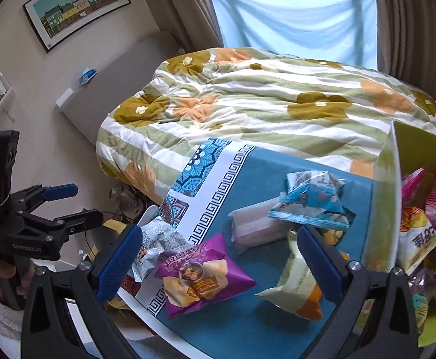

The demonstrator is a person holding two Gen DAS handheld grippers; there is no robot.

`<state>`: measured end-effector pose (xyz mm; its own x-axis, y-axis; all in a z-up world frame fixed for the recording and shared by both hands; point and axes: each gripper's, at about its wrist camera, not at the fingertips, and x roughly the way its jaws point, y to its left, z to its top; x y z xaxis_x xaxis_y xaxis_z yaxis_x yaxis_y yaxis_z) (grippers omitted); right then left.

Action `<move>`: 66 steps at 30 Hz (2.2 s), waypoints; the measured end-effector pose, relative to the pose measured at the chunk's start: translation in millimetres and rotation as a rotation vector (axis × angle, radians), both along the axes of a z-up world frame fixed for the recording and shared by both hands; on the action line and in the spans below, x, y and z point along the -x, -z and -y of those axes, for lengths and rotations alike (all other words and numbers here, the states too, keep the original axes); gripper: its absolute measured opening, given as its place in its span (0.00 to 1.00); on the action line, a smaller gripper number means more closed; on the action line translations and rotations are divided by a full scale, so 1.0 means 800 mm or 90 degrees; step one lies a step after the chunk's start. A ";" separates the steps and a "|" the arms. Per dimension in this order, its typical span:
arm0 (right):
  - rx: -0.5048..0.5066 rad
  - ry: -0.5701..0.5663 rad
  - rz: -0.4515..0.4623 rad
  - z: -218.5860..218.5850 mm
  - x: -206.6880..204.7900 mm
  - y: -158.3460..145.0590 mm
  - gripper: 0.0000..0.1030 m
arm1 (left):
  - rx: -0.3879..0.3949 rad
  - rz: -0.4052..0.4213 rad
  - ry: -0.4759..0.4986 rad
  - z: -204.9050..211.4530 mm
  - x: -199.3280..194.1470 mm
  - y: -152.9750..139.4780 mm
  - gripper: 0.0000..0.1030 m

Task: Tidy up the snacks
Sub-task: 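Withdraw both tools from the box toward the remaining snack bags, then grasp the purple potato chips bag with the right tool while the left tool grasps the grey printed bag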

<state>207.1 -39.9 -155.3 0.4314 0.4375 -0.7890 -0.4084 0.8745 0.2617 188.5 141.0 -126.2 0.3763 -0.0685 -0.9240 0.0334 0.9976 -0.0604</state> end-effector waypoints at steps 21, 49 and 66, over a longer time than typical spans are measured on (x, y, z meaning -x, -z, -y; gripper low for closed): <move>0.174 -0.172 -0.092 -0.096 0.024 0.137 1.00 | -0.019 -0.129 0.140 0.028 -0.021 0.140 0.96; 0.055 -0.227 -0.276 -0.105 -0.035 0.192 1.00 | -0.035 -0.112 0.092 0.027 0.005 0.140 0.61; 0.002 -0.147 -0.281 -0.094 -0.020 0.201 0.88 | -0.027 -0.112 0.078 0.028 0.006 0.142 0.61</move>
<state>222.8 35.3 -316.0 -0.0513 0.4797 -0.8759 -0.4421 0.7756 0.4506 183.7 118.9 -240.0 0.2000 -0.0634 -0.9777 0.1466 0.9886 -0.0341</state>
